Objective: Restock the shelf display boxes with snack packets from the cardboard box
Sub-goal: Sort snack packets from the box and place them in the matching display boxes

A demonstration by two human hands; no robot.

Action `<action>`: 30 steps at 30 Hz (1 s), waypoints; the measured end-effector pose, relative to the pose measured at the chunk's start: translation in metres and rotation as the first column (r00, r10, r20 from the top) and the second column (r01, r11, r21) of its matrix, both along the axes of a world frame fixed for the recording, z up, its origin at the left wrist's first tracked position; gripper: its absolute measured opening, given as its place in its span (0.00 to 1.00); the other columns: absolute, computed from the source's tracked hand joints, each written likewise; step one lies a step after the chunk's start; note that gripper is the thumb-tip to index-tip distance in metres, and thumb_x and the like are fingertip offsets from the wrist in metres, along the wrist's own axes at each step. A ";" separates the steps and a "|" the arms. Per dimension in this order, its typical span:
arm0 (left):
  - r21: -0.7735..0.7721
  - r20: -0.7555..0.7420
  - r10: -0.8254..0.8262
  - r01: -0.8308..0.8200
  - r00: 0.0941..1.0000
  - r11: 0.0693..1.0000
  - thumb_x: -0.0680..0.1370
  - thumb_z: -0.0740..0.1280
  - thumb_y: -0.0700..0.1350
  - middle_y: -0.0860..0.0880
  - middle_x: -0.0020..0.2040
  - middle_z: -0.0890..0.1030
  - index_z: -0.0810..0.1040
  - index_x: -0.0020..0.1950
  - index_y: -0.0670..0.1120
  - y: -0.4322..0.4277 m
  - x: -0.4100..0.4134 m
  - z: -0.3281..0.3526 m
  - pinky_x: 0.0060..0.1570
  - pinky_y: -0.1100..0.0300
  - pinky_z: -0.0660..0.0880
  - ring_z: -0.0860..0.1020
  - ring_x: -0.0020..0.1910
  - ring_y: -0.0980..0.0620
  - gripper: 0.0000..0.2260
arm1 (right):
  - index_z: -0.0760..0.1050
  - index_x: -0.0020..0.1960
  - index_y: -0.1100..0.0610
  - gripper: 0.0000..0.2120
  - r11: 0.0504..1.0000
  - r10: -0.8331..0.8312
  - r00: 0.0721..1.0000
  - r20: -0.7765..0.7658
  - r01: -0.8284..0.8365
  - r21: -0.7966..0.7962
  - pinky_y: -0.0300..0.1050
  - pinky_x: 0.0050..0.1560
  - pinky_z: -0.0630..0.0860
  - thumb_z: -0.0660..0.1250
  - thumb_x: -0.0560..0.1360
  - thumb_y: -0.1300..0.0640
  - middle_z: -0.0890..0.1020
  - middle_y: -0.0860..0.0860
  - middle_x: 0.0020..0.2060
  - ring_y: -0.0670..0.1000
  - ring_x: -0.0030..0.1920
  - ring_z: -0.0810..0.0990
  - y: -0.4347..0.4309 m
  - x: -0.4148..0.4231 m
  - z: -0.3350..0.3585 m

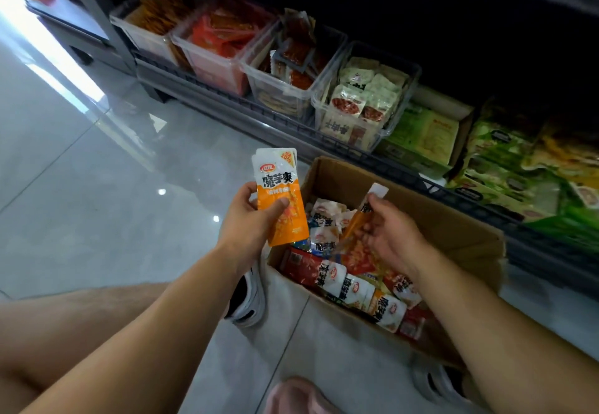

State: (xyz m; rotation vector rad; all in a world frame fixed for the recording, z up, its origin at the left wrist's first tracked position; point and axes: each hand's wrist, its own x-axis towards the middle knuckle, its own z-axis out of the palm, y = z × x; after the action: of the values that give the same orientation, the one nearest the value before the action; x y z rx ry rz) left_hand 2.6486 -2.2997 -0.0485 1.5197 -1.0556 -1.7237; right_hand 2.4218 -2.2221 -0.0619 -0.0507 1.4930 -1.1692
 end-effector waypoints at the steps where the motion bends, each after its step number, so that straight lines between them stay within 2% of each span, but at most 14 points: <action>1: -0.001 0.002 -0.006 0.006 1.000 1.000 0.77 0.75 0.44 0.49 0.52 0.86 0.75 0.62 0.52 0.002 -0.001 0.002 0.51 0.44 0.84 0.87 0.47 0.49 0.16 | 0.76 0.60 0.53 0.15 1.000 -0.001 0.998 0.062 0.002 -0.029 0.45 0.44 0.77 0.72 0.75 0.51 0.79 0.55 0.47 0.51 0.43 0.76 0.005 -0.003 0.006; 4: -0.007 0.004 -0.033 0.033 0.999 0.999 0.77 0.75 0.43 0.47 0.55 0.86 0.74 0.65 0.51 0.009 -0.005 0.005 0.52 0.43 0.84 0.87 0.50 0.47 0.19 | 0.69 0.71 0.52 0.48 0.986 0.162 0.984 -0.073 -0.159 0.039 0.53 0.56 0.80 0.85 0.56 0.45 0.81 0.53 0.57 0.52 0.54 0.82 0.018 -0.007 0.016; 5: -0.010 -0.001 -0.045 0.045 0.999 0.999 0.77 0.75 0.43 0.48 0.55 0.86 0.74 0.64 0.51 0.010 -0.006 0.006 0.51 0.44 0.84 0.87 0.49 0.48 0.18 | 0.68 0.72 0.54 0.50 0.982 0.184 0.975 -0.121 -0.178 0.060 0.55 0.60 0.79 0.85 0.56 0.44 0.82 0.53 0.58 0.53 0.56 0.83 0.021 -0.006 0.017; 6: -0.007 -0.010 -0.058 0.058 0.998 0.998 0.78 0.75 0.43 0.48 0.55 0.86 0.74 0.63 0.52 0.012 -0.007 0.007 0.49 0.46 0.84 0.87 0.49 0.48 0.17 | 0.69 0.70 0.56 0.41 0.983 0.179 0.975 -0.129 -0.172 0.063 0.55 0.59 0.79 0.82 0.63 0.47 0.84 0.53 0.54 0.52 0.53 0.84 0.023 -0.005 0.018; 7: 0.000 -0.020 -0.071 0.071 0.997 0.997 0.78 0.75 0.43 0.49 0.54 0.85 0.74 0.62 0.53 0.014 -0.008 0.009 0.48 0.47 0.84 0.87 0.48 0.49 0.16 | 0.73 0.65 0.59 0.26 0.990 0.136 0.985 -0.107 -0.131 0.049 0.52 0.56 0.79 0.76 0.72 0.52 0.85 0.55 0.50 0.52 0.50 0.84 0.025 -0.003 0.022; 8: 0.007 -0.023 -0.082 0.082 0.996 0.997 0.78 0.74 0.43 0.49 0.54 0.85 0.74 0.62 0.53 0.015 -0.010 0.011 0.48 0.48 0.84 0.87 0.48 0.49 0.16 | 0.75 0.60 0.59 0.13 0.994 0.105 0.991 -0.078 -0.103 0.040 0.51 0.54 0.79 0.69 0.78 0.56 0.85 0.57 0.49 0.53 0.49 0.83 0.025 -0.002 0.023; 9: 0.011 -0.021 -0.093 0.093 0.995 0.996 0.78 0.75 0.44 0.49 0.55 0.85 0.74 0.62 0.53 0.016 -0.012 0.012 0.48 0.48 0.84 0.87 0.48 0.49 0.16 | 0.76 0.57 0.59 0.07 0.994 0.101 0.993 -0.068 -0.098 0.040 0.52 0.56 0.78 0.64 0.81 0.58 0.85 0.60 0.52 0.55 0.51 0.83 0.026 -0.001 0.027; 11: 0.011 -0.021 -0.107 0.107 0.994 0.994 0.78 0.75 0.44 0.49 0.54 0.85 0.74 0.62 0.53 0.017 -0.017 0.014 0.48 0.47 0.84 0.87 0.47 0.49 0.16 | 0.77 0.54 0.58 0.08 0.989 0.142 0.983 -0.117 -0.136 0.053 0.54 0.60 0.77 0.60 0.83 0.58 0.85 0.60 0.53 0.56 0.53 0.83 0.028 -0.002 0.028; 14: -0.008 -0.011 -0.132 0.132 0.991 0.991 0.78 0.74 0.43 0.49 0.53 0.86 0.74 0.63 0.52 0.018 -0.022 0.018 0.44 0.52 0.84 0.87 0.44 0.52 0.16 | 0.79 0.59 0.56 0.10 0.981 0.193 0.965 -0.179 -0.186 0.054 0.56 0.62 0.77 0.60 0.84 0.58 0.87 0.53 0.47 0.54 0.52 0.85 0.029 -0.003 0.032; 18: 0.009 -0.047 -0.171 0.171 0.984 0.985 0.79 0.73 0.42 0.48 0.53 0.87 0.74 0.63 0.51 0.020 -0.028 0.020 0.42 0.52 0.84 0.87 0.45 0.49 0.15 | 0.80 0.60 0.55 0.10 0.985 0.158 0.976 -0.147 -0.166 -0.043 0.60 0.62 0.77 0.62 0.83 0.59 0.86 0.55 0.52 0.56 0.55 0.84 0.027 -0.007 0.046; 21: 0.028 -0.118 -0.211 0.216 0.970 0.976 0.78 0.73 0.40 0.44 0.54 0.87 0.74 0.64 0.48 0.025 -0.034 0.021 0.46 0.47 0.84 0.87 0.48 0.43 0.17 | 0.80 0.58 0.57 0.08 0.975 0.175 0.966 -0.192 -0.197 -0.102 0.59 0.58 0.80 0.65 0.81 0.58 0.86 0.56 0.54 0.54 0.52 0.85 0.022 -0.004 0.055; 25: 0.023 -0.188 -0.227 0.236 0.956 0.972 0.79 0.72 0.39 0.39 0.54 0.86 0.76 0.63 0.43 0.029 -0.039 0.023 0.45 0.51 0.84 0.86 0.47 0.43 0.13 | 0.83 0.50 0.52 0.04 0.965 0.197 0.870 -0.452 -0.255 -0.069 0.61 0.54 0.82 0.72 0.77 0.53 0.87 0.52 0.48 0.54 0.50 0.86 0.014 0.003 0.052; 27: 0.034 -0.219 -0.219 0.231 0.951 0.972 0.80 0.71 0.41 0.39 0.53 0.86 0.77 0.62 0.43 0.029 -0.039 0.022 0.44 0.51 0.84 0.86 0.46 0.45 0.12 | 0.82 0.49 0.53 0.05 0.966 0.193 0.845 -0.498 -0.253 -0.055 0.61 0.50 0.83 0.73 0.76 0.53 0.87 0.53 0.45 0.55 0.47 0.87 0.012 0.005 0.051; 30: 0.077 -0.258 -0.207 0.234 0.944 0.969 0.79 0.72 0.44 0.40 0.55 0.86 0.77 0.64 0.43 0.029 -0.036 0.021 0.47 0.50 0.83 0.86 0.49 0.43 0.15 | 0.81 0.52 0.56 0.08 0.958 0.227 0.802 -0.553 -0.287 -0.024 0.52 0.39 0.85 0.73 0.77 0.53 0.86 0.53 0.42 0.50 0.37 0.85 0.009 0.008 0.054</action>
State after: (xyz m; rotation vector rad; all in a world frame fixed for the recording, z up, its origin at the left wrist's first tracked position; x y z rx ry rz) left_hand 2.6130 -2.2707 -0.0273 1.2409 -1.0481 -2.0937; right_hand 2.4296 -2.2131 -0.0078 -0.6975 1.8448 -1.0532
